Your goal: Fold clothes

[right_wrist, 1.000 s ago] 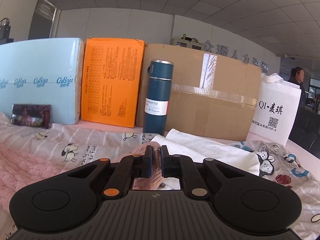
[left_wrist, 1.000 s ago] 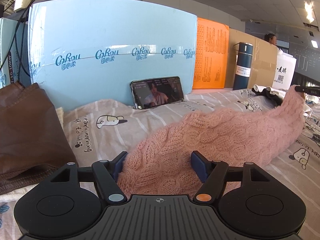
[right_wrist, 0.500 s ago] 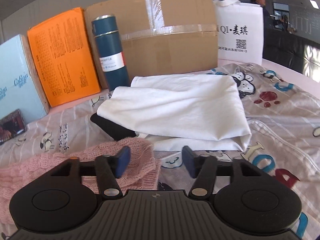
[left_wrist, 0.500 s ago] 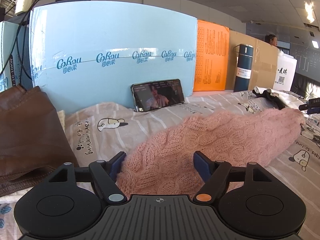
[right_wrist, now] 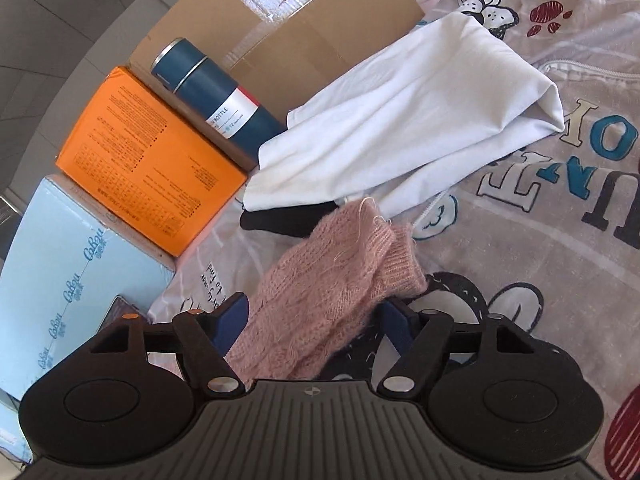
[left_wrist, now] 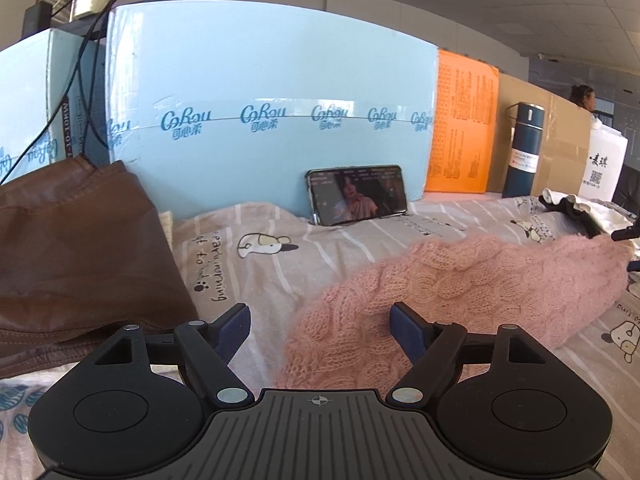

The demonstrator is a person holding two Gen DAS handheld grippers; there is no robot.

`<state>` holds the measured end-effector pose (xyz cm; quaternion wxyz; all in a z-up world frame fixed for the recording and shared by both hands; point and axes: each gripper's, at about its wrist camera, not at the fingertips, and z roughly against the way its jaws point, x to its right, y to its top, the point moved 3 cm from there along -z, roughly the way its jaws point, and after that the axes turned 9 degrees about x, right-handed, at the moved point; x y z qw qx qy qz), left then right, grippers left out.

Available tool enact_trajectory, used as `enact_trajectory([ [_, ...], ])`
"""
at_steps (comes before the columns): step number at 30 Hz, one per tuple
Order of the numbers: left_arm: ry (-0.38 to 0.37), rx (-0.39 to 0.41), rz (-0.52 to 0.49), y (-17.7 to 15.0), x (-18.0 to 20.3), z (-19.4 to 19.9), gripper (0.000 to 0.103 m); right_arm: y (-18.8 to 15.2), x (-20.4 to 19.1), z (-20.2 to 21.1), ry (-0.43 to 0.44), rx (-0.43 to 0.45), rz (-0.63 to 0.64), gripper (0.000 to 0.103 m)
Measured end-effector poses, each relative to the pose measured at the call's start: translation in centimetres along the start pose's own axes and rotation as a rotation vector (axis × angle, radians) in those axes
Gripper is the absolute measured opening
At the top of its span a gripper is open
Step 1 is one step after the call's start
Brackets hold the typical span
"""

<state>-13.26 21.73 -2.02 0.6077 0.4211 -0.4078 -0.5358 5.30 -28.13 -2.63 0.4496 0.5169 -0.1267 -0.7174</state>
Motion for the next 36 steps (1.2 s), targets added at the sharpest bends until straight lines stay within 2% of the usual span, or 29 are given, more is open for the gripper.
enact_trajectory([
  [3,-0.007,-0.002,0.007,-0.1,-0.1,-0.1,0.079,-0.3,-0.6,-0.2,0.001,0.044,0.040,0.025],
  [4,-0.013,-0.001,0.006,-0.1,-0.1,-0.1,0.079,-0.2,-0.8,0.1,0.016,0.070,0.058,0.019],
  [6,-0.024,0.000,0.004,-0.1,0.0,-0.1,0.079,0.1,-1.3,0.9,0.048,0.124,0.093,0.016],
  [10,-0.032,0.008,0.006,-0.1,0.1,0.0,0.079,0.9,-2.8,2.5,0.043,0.231,0.192,0.015],
  [16,-0.032,0.029,0.024,0.0,-0.2,0.4,0.079,-1.7,-7.7,3.5,0.113,0.297,0.496,0.015],
  [18,-0.035,0.035,0.030,0.1,-0.2,0.5,0.079,-3.4,-9.5,3.7,0.167,0.266,0.587,0.015],
  [23,-0.049,0.048,0.035,0.2,-0.1,0.7,0.079,-7.2,-12.2,3.3,0.268,0.153,0.712,0.016],
  [27,-0.055,0.057,0.042,0.3,-0.2,0.9,0.080,-9.5,-13.8,3.3,0.323,0.091,0.775,0.023],
  [29,-0.058,0.057,0.046,0.3,-0.2,0.9,0.080,-10.4,-14.4,3.6,0.355,0.078,0.798,0.037],
  [31,-0.061,0.058,0.048,0.3,-0.2,1.0,0.080,-10.8,-15.0,4.0,0.394,0.070,0.810,0.065],
  [32,-0.062,0.059,0.048,0.3,-0.2,1.0,0.080,-11.0,-15.2,4.3,0.414,0.068,0.814,0.069],
  [36,-0.067,0.061,0.051,0.3,-0.1,1.0,0.082,-11.6,-15.6,4.2,0.483,-0.013,0.759,0.072],
])
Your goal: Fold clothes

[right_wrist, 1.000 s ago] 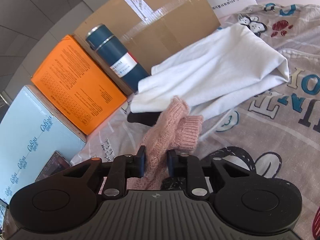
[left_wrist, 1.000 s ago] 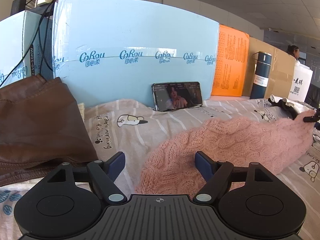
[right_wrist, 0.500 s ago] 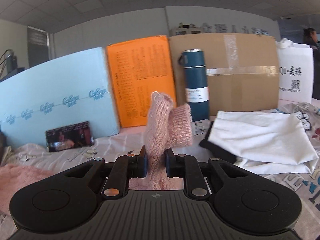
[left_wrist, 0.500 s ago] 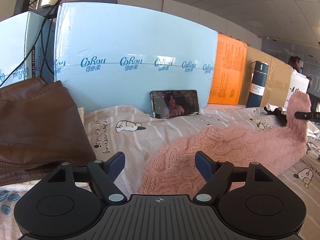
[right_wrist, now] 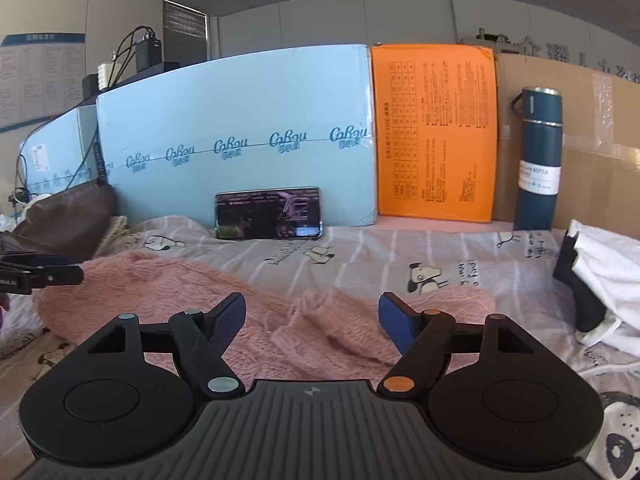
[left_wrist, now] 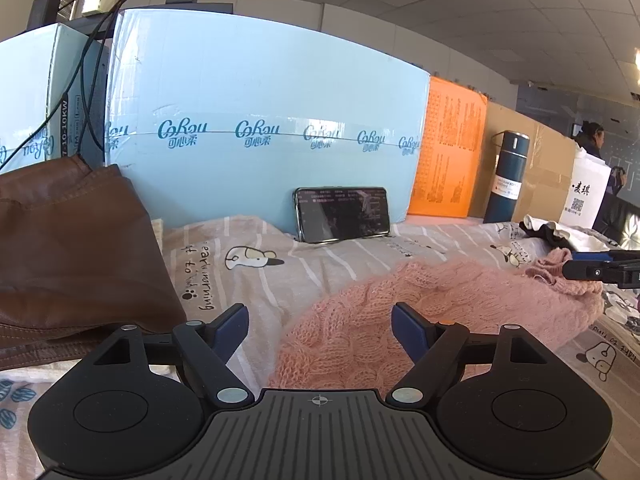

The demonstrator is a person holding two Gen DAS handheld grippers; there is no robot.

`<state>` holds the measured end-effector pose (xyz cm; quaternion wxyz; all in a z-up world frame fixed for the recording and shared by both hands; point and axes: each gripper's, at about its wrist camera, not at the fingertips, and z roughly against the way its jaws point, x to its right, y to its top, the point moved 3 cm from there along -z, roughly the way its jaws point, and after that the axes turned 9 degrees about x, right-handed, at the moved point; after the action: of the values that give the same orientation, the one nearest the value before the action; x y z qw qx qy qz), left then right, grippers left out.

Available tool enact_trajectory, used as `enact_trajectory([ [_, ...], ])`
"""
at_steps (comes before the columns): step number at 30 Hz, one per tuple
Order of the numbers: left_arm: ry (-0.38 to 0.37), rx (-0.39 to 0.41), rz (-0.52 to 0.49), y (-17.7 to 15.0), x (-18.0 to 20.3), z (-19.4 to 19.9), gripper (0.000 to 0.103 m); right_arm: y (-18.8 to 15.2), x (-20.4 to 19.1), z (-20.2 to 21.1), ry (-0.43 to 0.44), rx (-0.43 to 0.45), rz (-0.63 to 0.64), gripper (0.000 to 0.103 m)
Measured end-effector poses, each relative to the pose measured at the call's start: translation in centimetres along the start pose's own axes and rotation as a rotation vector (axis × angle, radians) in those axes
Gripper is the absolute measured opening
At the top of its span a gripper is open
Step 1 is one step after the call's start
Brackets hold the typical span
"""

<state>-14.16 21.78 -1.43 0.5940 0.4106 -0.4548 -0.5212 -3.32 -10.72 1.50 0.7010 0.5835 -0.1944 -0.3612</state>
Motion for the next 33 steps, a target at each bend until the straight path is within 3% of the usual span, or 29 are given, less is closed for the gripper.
enact_trajectory([
  [4,-0.017,-0.002,0.021,0.0,0.0,0.1,0.086,-1.1,1.1,-1.4,0.029,-0.105,-0.150,0.072],
  [8,-0.039,-0.032,0.063,-0.3,-0.2,-0.2,0.087,0.1,2.6,1.5,0.030,0.039,-0.218,0.074],
  [10,-0.042,-0.058,0.076,-0.5,-0.2,-0.6,0.087,0.7,4.2,2.8,-0.044,0.109,-0.258,0.075],
  [14,-0.022,-0.101,0.070,-1.0,0.0,-1.0,0.087,0.0,7.6,3.2,-0.373,0.099,-0.279,0.075],
  [15,-0.018,-0.108,0.069,-1.1,0.0,-1.1,0.087,-0.5,8.2,2.8,-0.400,0.067,-0.298,0.075],
  [17,-0.012,-0.122,0.065,-1.4,0.1,-1.3,0.087,-1.4,9.1,1.9,-0.358,-0.005,-0.374,0.073],
  [18,-0.012,-0.127,0.060,-1.5,0.2,-1.3,0.087,-1.9,9.4,1.5,-0.328,-0.033,-0.423,0.070],
  [21,-0.025,-0.138,0.057,-1.6,0.5,-1.5,0.087,-2.5,9.4,0.7,-0.300,-0.072,-0.503,0.037],
  [22,-0.030,-0.140,0.057,-1.7,0.6,-1.5,0.087,-2.1,9.0,0.7,-0.306,-0.056,-0.494,0.028],
  [26,-0.039,-0.141,0.060,-1.7,0.8,-1.4,0.087,0.8,5.9,1.8,-0.288,0.078,-0.357,0.022],
  [33,-0.042,-0.042,0.119,-0.1,-0.1,0.4,0.087,4.8,-5.2,1.3,-0.287,0.252,0.149,0.022],
])
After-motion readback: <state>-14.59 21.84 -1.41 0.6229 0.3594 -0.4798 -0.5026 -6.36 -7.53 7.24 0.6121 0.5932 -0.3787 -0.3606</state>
